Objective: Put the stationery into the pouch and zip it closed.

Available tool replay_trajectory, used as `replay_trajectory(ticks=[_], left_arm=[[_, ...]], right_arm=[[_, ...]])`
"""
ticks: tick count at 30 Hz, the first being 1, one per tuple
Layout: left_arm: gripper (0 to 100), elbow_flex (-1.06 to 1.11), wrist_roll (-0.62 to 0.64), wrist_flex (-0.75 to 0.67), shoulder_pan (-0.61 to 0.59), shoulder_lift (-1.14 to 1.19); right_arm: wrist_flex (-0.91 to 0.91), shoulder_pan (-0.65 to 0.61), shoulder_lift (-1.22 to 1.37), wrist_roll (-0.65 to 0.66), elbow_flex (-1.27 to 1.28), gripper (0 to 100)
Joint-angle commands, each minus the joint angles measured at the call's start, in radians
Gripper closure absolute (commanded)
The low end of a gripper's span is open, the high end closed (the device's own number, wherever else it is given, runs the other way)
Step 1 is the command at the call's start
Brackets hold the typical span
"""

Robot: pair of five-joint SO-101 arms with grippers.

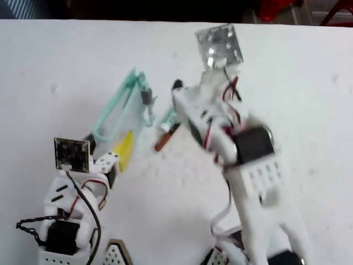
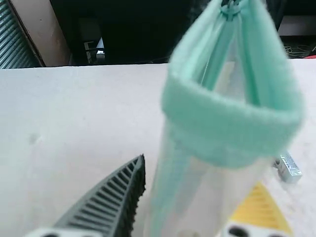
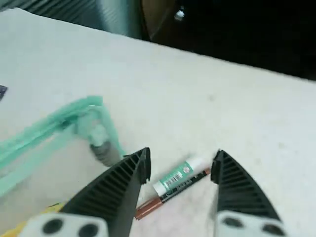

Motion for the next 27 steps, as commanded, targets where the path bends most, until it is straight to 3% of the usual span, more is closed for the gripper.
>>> replay_trajectory(ticks=[1, 7, 15, 27], left_arm=[[74, -0.028, 0.009, 0.002, -0.005, -0.002], [74, -0.028, 0.008, 0.002, -0.005, -0.002], [74, -0.028, 0.008, 0.002, -0.005, -0.002], [74, -0.031, 0.008, 0.005, -0.005, -0.002]], right_arm=[[-0.024, 0.087, 0.166, -0.084, -0.006, 80.4], [-0.033, 0.105, 0.440, -0.198, -0.006, 80.4], [-0.248, 0.101, 0.664, -0.295, -0.008, 80.4], [-0.255, 0.097, 0.891, -0.485, -0.173, 80.4]])
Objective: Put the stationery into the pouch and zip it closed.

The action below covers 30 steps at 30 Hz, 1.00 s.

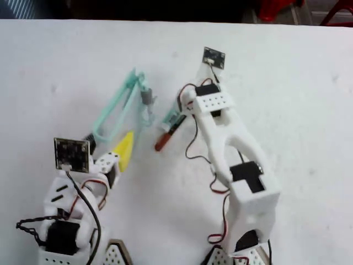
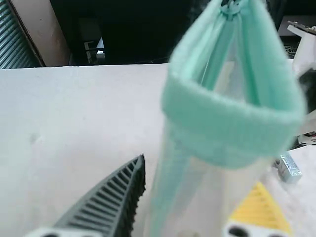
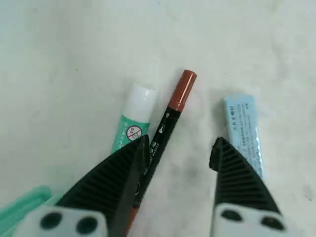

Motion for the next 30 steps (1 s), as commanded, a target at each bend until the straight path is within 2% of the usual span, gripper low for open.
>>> replay_trajectory(ticks=[1, 8, 13, 19, 22, 26, 30], left_arm=[[74, -0.031, 0.008, 0.005, -0.005, -0.002], [74, -0.031, 0.008, 0.005, -0.005, -0.002], [74, -0.031, 0.008, 0.005, -0.005, -0.002], [74, -0.031, 0.008, 0.006, -0.005, -0.002], [74, -0.031, 0.008, 0.005, -0.005, -0.002], [74, -0.028, 0.008, 0.003, -0.005, -0.002], [74, -0.028, 0.008, 0.003, -0.002, -0.002]], right_arm=[[-0.018, 0.005, 0.030, -0.029, -0.077, 80.4], [-0.018, 0.002, 0.107, -0.029, -0.126, 80.8], [-0.019, 0.004, 0.177, -0.026, -0.207, 87.5], [-0.015, 0.002, 0.271, -0.021, -0.279, 85.4], [0.035, 0.004, 0.295, -0.021, -0.318, 88.0], [0.094, 0.004, 0.328, -0.020, -0.370, 98.1], [0.096, 0.007, 0.344, -0.020, -0.374, 98.1]])
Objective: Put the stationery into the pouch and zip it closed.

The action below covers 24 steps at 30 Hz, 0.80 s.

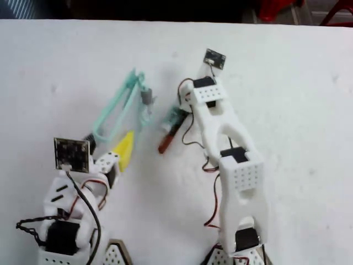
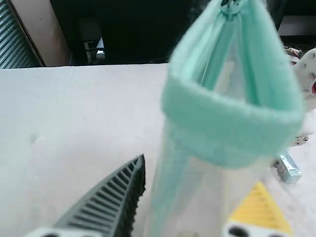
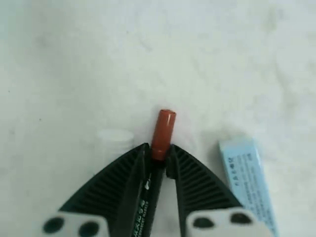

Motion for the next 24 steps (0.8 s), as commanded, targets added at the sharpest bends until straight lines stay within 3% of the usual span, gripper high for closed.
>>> replay_trajectory(ticks=[1, 5, 9, 24], left_arm=[[74, -0.028, 0.008, 0.003, -0.001, -0.002], [74, -0.028, 0.008, 0.005, -0.001, -0.002], [74, -0.028, 0.008, 0.006, -0.001, -0.002], [74, -0.025, 0.008, 0.006, 0.004, -0.002]], right_arm=[[0.004, -0.001, 0.002, 0.006, -0.032, 98.3], [0.004, -0.001, 0.002, 0.008, -0.029, 98.2], [0.004, -0.007, 0.002, 0.089, -0.029, 98.2], [0.097, -0.007, -0.071, 0.095, -0.025, 98.2]])
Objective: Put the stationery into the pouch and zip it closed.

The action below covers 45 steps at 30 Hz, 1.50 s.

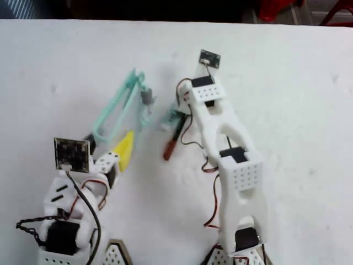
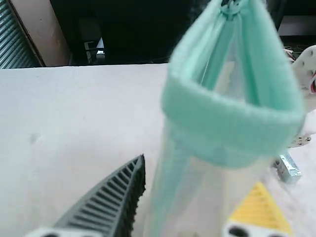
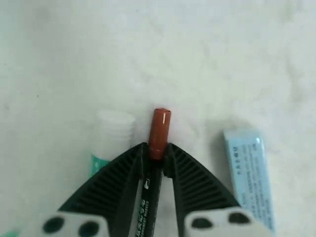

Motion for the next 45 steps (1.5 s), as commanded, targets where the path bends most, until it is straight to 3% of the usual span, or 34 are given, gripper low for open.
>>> replay_trajectory(ticks=[1, 14, 20, 36, 45], left_arm=[[74, -0.025, 0.008, 0.006, 0.005, -0.002], [74, -0.011, 0.008, -0.002, 0.005, -0.002], [74, -0.011, 0.008, -0.002, 0.004, -0.002], [74, -0.008, 0.006, -0.014, 0.002, -0.002], [74, -0.012, 0.014, -0.008, 0.005, -0.002]], right_arm=[[0.031, -0.007, -0.062, 0.011, -0.014, 98.2], [0.197, -0.013, -0.202, 0.015, -0.015, 98.2], [0.251, -0.022, -0.278, 0.141, -0.015, 98.1], [0.387, -0.022, -0.486, 0.149, -0.014, 98.1], [0.449, -0.022, -0.659, 0.226, -0.014, 98.1]])
